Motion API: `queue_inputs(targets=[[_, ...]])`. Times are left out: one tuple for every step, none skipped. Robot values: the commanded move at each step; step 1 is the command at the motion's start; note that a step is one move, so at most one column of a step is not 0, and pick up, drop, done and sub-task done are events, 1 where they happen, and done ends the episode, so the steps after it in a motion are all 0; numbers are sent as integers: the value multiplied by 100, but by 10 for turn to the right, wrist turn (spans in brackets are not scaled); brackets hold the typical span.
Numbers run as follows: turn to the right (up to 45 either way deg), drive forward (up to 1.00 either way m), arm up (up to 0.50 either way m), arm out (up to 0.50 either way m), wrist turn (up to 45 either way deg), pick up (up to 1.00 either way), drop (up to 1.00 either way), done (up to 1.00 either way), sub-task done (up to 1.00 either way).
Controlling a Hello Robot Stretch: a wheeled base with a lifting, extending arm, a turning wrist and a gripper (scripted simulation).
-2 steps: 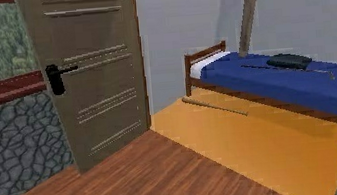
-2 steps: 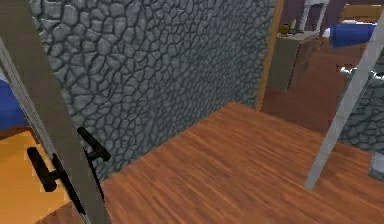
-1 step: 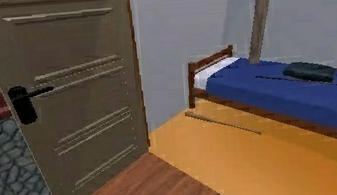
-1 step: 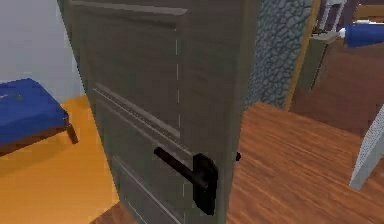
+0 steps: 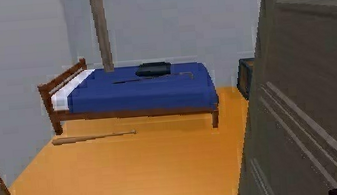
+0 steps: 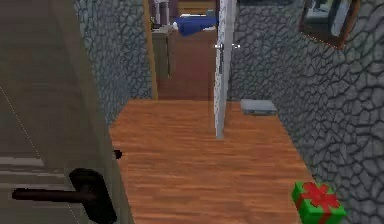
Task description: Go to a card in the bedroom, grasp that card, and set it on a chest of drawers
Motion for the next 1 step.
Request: queue_inputs(targets=[[0,50,0,0,0,0,0,0,0]])
